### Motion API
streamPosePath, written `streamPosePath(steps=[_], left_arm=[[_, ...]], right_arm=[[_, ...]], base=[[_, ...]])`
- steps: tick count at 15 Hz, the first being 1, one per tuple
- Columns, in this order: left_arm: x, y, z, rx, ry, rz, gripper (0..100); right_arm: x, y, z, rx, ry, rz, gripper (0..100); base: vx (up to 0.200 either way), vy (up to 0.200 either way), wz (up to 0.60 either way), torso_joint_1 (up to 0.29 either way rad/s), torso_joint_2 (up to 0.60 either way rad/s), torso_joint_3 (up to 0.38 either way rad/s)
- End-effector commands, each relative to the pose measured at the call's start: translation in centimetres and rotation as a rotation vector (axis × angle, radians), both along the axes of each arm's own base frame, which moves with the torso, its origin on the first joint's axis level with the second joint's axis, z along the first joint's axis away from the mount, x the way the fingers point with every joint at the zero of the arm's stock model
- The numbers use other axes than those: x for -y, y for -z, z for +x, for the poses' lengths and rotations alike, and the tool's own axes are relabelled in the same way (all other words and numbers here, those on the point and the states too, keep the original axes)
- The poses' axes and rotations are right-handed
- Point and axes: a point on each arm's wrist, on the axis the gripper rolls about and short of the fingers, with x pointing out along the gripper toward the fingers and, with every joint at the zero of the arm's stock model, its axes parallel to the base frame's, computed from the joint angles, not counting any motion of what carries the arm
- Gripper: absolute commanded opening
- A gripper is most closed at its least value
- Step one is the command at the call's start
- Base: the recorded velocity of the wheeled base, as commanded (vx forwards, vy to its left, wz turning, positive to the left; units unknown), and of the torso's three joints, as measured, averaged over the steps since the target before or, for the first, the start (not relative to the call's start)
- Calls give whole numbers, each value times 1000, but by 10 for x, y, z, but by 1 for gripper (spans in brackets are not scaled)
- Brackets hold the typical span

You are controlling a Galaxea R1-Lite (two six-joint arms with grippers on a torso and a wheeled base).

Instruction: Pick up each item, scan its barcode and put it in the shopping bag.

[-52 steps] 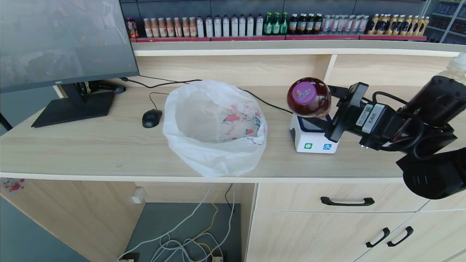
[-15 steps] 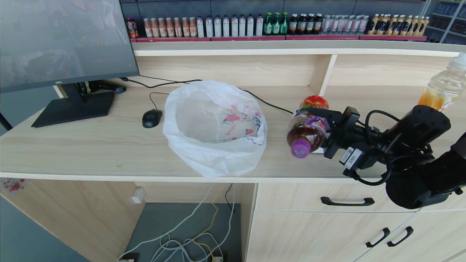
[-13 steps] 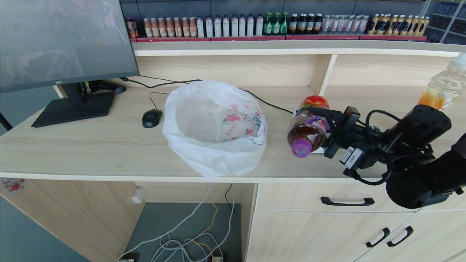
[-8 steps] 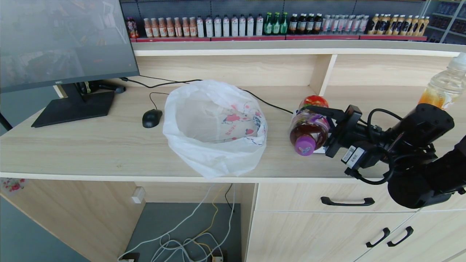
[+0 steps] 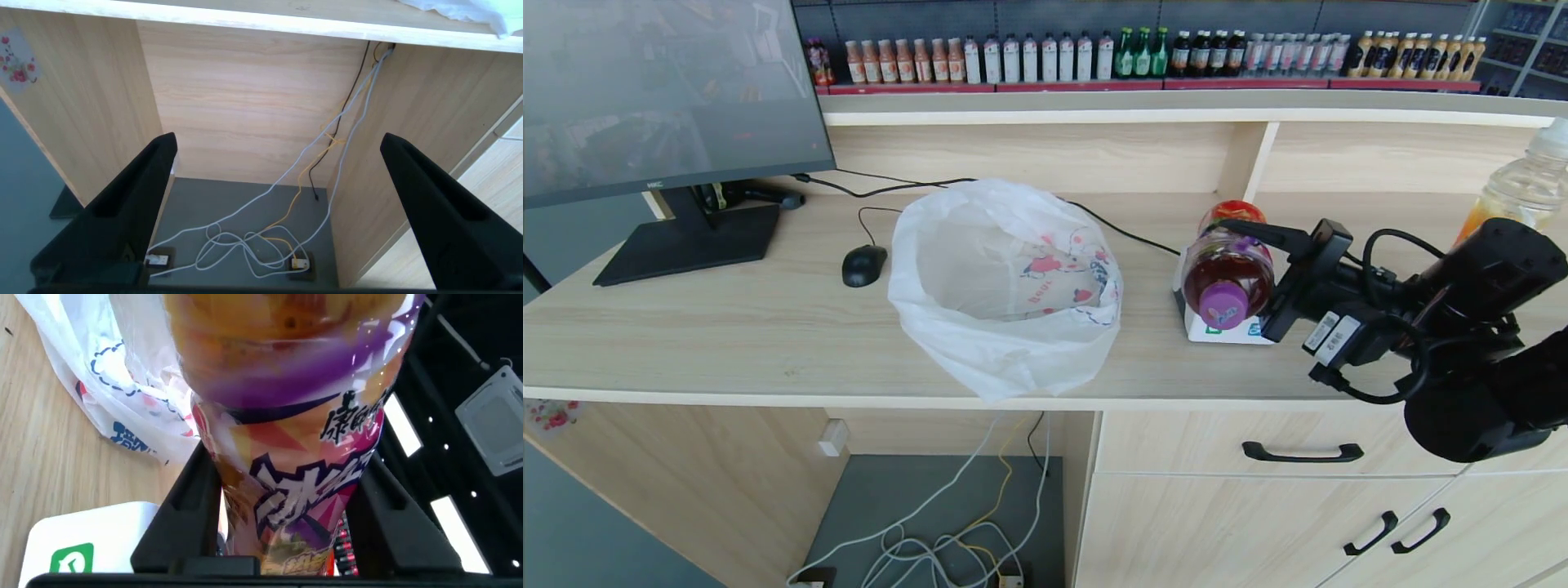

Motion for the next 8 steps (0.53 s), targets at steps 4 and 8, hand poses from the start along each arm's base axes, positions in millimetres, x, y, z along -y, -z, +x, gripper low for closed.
streamPosePath(steps=[4, 8], left_arm=[[0, 0, 0, 1, 0, 0, 100], [0, 0, 0, 1, 0, 0, 100]], right_arm=[[2, -26, -18, 34, 1, 41, 0], [-3, -61, -55, -123, 2, 273, 0]], base=[[0, 0, 0, 0, 0, 0], [0, 0, 0, 0, 0, 0]])
